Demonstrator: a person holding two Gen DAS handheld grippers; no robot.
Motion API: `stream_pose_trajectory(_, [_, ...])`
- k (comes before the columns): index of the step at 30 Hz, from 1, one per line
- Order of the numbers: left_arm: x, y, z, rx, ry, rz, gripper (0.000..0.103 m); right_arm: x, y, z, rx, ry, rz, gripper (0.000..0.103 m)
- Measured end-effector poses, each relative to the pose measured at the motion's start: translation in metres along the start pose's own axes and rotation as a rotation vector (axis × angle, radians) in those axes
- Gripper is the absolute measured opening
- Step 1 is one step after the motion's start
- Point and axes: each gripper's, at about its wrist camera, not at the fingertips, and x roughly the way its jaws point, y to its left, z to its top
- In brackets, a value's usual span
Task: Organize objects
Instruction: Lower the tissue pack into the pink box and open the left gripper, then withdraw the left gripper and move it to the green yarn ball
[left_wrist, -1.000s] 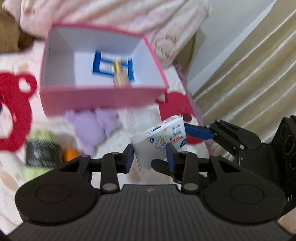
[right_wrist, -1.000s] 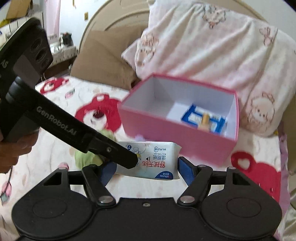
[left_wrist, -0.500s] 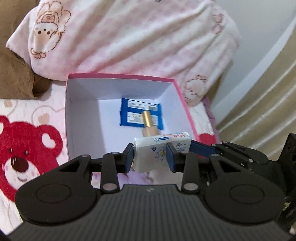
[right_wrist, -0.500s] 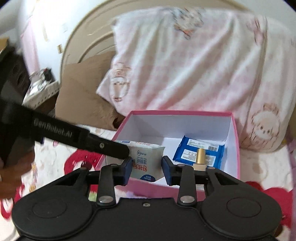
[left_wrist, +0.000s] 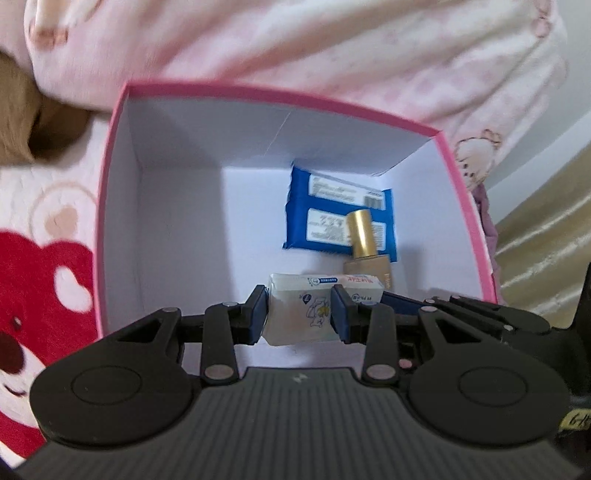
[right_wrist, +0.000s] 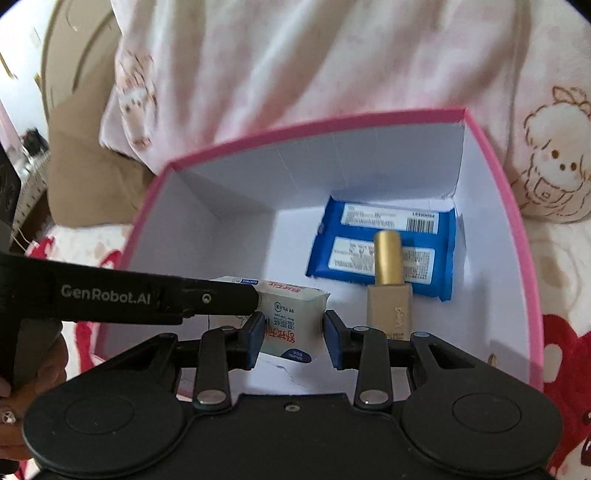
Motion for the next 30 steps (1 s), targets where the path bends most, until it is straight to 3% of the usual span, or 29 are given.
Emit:
stream_pose_trajectory(7, [0.026, 0.012, -0.002, -0.097, 0.043, -0.039, 0.035, 0.016, 0.002, -0.001, -0.068, 0.040, -0.099, 0.040])
stream_pose_trajectory(9, [0.028, 0.008, -0.003, -0.095, 0.051, -0.046, 0.035, 0.020, 0.004, -0.002, -0.106, 0.044, -0.141, 0.039])
stream_pose_trajectory(11, [0.028, 0.004, -0.005, -0.084, 0.048, -0.018, 0.042, 0.021, 0.007, -0.003, -0.139, 0.041, -0.173, 0.037])
stream_pose_trajectory(14, [0.017, -0.005, -0.010, -0.006, 0.000, 0.032, 0.046, 0.009, 0.012, -0.007, -0.152, -0.012, -0.199, 0.040])
stream_pose_trajectory(21, [-0.037, -0.016, -0.021, 0.109, -0.038, 0.018, 0.049, -0.049, 0.016, -0.015, -0.133, -0.086, -0.096, 0.046])
stream_pose_trajectory(30, [-0.116, -0.040, -0.043, 0.295, -0.012, 0.033, 0.053, -0.115, 0.026, -0.026, -0.101, -0.106, -0.016, 0.054])
